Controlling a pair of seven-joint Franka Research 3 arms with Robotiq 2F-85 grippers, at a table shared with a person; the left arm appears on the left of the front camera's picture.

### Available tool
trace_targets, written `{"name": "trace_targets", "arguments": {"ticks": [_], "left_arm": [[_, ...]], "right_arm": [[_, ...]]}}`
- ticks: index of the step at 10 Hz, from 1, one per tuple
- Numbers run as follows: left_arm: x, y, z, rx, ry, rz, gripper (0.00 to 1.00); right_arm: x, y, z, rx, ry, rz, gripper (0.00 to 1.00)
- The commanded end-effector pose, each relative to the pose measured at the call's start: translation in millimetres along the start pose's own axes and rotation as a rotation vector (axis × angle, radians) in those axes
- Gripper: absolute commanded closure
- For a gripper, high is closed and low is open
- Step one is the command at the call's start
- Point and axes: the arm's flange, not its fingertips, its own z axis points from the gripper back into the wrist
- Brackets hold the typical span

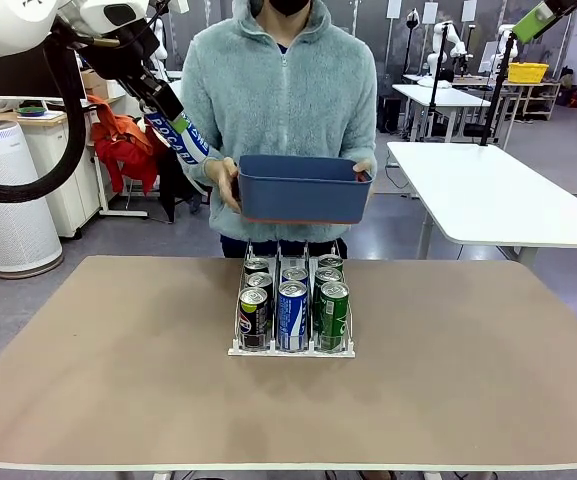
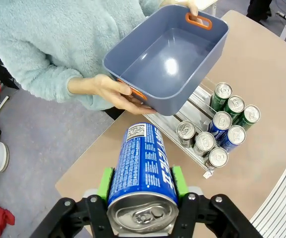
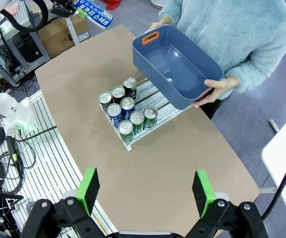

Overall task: Fill the beverage cans into the dispenser.
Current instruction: Place the picked Ionic drink in the line of the Automatic Can Dispenser with the same cans.

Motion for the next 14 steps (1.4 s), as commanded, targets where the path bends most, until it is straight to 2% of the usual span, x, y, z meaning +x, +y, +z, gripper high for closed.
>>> {"name": "trace_targets", "arguments": {"ticks": [1,9,10,14], "left_arm": [[-1.6,3.1,2.3,0.001,-0.005,-0.006,1.00],[-1.6,3.1,2.3,0.001,-0.005,-0.006,1.00],[0.0,0.0,0.0,0.000,0.000,0.000,0.43],[1.2,-38.2,-9.5,0.045,0.118,0.037,0.43]], "right_arm": [[-2.7,3.8,-2.1,-0.002,0.002,-0.008,0.00],[-2.7,3.8,-2.1,-0.002,0.002,-0.008,0.00],[-2.7,3.8,-2.1,-0.002,0.002,-0.008,0.00],[-2.7,3.8,-2.1,-0.002,0.002,-0.008,0.00]]}}
